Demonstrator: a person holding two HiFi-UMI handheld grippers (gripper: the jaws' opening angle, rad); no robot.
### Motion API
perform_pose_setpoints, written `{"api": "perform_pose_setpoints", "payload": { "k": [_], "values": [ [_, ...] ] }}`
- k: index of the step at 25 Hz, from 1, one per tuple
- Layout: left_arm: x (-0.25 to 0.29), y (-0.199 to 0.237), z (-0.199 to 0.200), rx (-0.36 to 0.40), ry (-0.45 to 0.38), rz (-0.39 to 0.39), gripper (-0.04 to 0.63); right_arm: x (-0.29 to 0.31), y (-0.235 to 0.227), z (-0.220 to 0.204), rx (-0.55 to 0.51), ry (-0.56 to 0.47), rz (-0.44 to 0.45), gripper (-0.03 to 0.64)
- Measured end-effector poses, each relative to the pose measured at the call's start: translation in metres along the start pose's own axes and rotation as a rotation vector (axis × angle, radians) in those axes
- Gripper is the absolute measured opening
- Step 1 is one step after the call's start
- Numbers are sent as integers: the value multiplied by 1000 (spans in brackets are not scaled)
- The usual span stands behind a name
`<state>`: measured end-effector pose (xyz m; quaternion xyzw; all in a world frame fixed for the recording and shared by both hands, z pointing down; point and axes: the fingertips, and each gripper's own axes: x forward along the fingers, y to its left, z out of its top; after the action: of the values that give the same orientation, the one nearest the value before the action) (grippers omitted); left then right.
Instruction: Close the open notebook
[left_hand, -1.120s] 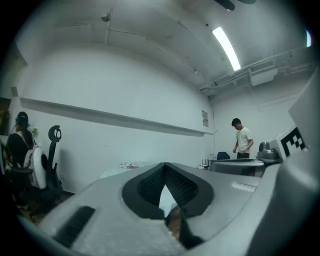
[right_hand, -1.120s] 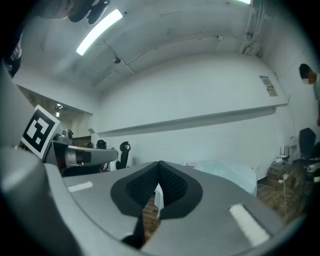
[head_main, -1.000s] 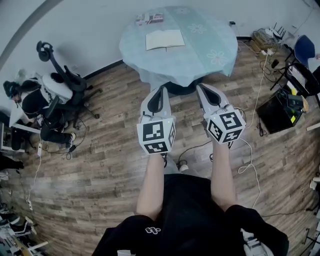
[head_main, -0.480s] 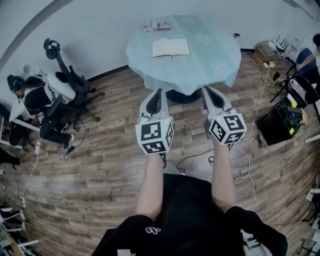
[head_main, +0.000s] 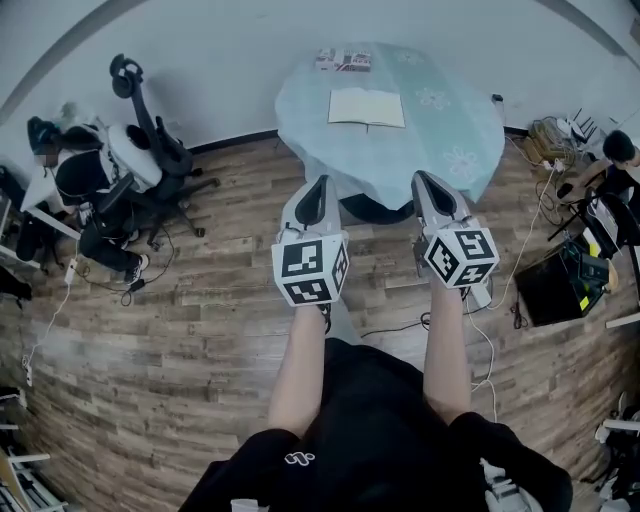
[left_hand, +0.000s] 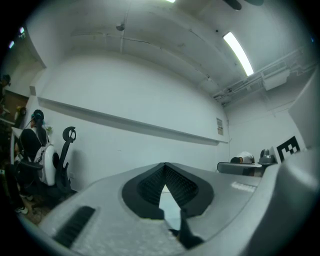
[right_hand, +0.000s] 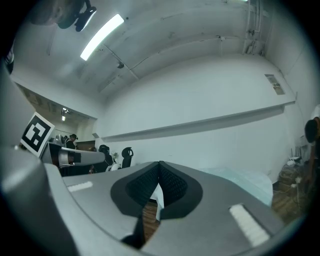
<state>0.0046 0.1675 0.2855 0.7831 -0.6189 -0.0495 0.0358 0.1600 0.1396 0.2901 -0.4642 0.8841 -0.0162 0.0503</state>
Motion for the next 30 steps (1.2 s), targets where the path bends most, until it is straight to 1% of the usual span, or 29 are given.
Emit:
{"api": "perform_pose_setpoints", "payload": {
  "k": [4, 7, 12, 15, 20, 23, 27, 30],
  "values": [
    [29, 19, -13, 3, 3, -1, 2, 34, -5, -18, -10, 5, 15, 11],
    [61, 33, -24, -9, 12, -11, 2, 62, -23, -29, -9, 12, -5, 12],
    [130, 58, -38, -37, 55, -40, 2, 118, -56, -42, -4, 31, -43, 12],
    [175, 82, -47, -64, 87, -52, 2, 164, -68, -52, -6, 52, -45, 12],
    [255, 130, -72, -104, 171, -58, 2, 250, -88, -77, -2, 113, -40, 12],
    [302, 156, -82, -126, 203, -72, 2, 302, -99, -87, -22, 145, -36, 12],
    [362, 187, -95, -136, 237, -87, 2, 365, -119, -96, -31, 168, -45, 12],
    [397, 207, -99, -132, 256, -96, 2, 396, -130, -100, -49, 187, -66, 12]
  ]
}}
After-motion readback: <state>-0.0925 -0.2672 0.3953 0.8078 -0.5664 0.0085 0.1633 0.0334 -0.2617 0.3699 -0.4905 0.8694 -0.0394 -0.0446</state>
